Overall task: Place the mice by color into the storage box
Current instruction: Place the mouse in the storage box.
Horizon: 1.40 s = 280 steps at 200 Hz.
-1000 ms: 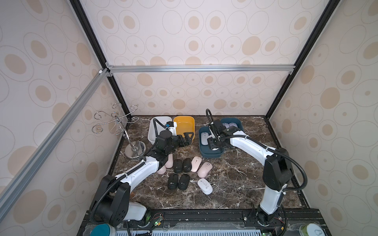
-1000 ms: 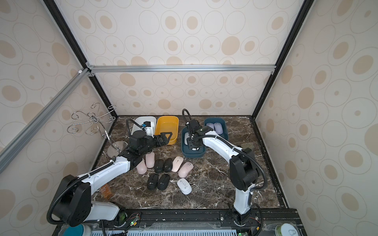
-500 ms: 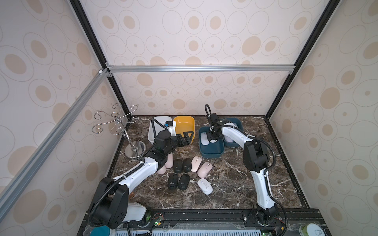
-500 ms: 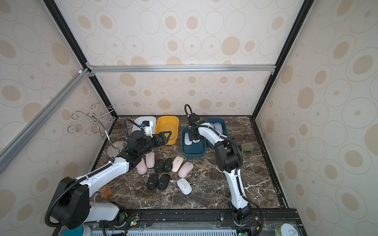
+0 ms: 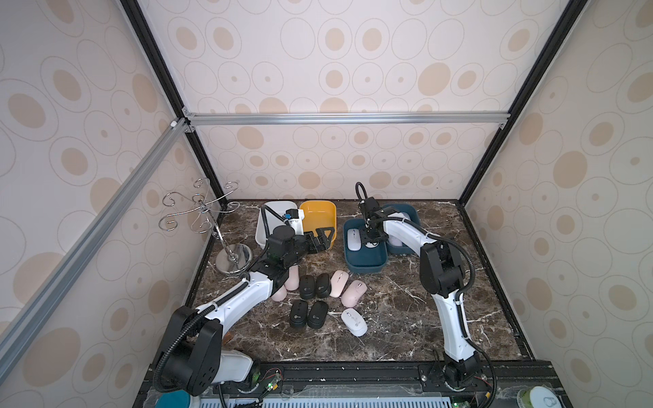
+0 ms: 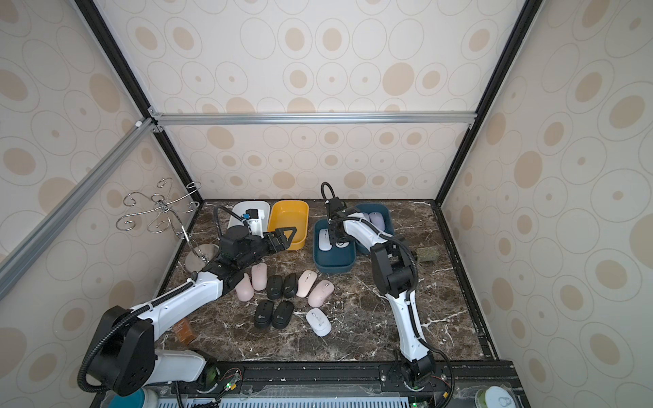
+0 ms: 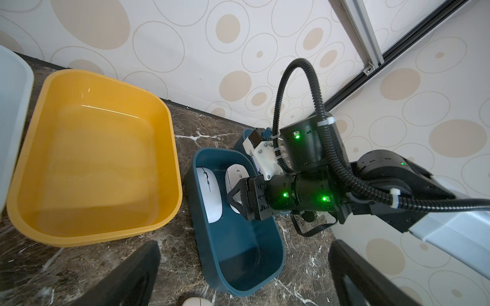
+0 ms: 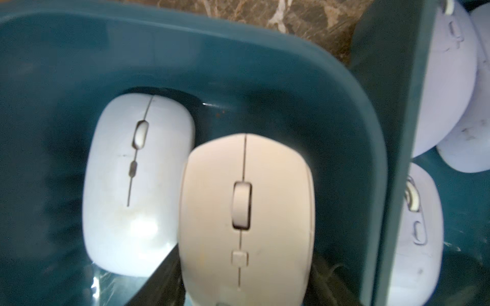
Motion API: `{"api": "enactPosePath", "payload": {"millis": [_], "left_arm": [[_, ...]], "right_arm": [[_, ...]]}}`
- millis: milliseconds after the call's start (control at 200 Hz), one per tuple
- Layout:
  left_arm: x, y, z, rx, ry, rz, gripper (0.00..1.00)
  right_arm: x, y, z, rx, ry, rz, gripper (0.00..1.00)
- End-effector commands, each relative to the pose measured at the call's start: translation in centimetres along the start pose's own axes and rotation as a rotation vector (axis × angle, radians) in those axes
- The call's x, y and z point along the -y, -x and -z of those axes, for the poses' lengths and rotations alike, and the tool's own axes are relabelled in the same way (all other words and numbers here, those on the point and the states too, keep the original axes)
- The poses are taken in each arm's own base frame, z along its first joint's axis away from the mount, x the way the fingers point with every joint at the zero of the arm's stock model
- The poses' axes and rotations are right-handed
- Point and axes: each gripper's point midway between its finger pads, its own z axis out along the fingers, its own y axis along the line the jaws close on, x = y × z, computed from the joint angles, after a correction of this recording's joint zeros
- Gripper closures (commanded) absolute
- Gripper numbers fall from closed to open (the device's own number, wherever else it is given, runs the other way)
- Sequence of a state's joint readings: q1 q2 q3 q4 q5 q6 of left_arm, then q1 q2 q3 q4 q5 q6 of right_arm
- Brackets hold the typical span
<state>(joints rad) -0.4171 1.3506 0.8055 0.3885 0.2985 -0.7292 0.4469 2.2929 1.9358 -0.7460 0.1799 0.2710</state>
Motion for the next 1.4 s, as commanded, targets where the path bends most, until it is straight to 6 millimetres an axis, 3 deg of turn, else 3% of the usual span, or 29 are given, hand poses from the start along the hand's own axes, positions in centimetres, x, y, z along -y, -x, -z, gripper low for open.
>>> {"api": "enactPosePath", "payload": {"millis": [0, 340, 735, 955, 1161, 1396], "left_arm": [[0.3, 0.7, 0.0, 0.022, -0.023, 0.009, 0.00], [0.2, 0.7, 0.0, 0.022, -0.021, 0.011, 0.00], [0.3, 0.6, -0.1, 0.018, -0.030, 0.019, 0.00], [0.4, 0.5, -0.2, 0.012, -0.035, 0.021, 0.00], [0.4, 0.3, -0.3, 0.007, -0.041, 0.025, 0.00], [0.4, 0.5, -0.1, 0.014, -0.039, 0.017, 0.00]], "right_arm": [[0.2, 0.2, -0.9, -0.009, -0.005, -0.019, 0.51], [0.2, -0.2, -1.8, -0.032, -0.005, -0.021, 0.45], [0.6, 0.8, -0.3, -0.007, -0.020, -0.008, 0.33], [0.7, 0.6, -0.5, -0.016, -0.028, 0.000, 0.33], [0.6, 1.6, 2.3, 0.038, -0.003, -0.002, 0.36], [-0.1, 0.7, 5.6, 0.084, 0.032, 0.022, 0.38]]}}
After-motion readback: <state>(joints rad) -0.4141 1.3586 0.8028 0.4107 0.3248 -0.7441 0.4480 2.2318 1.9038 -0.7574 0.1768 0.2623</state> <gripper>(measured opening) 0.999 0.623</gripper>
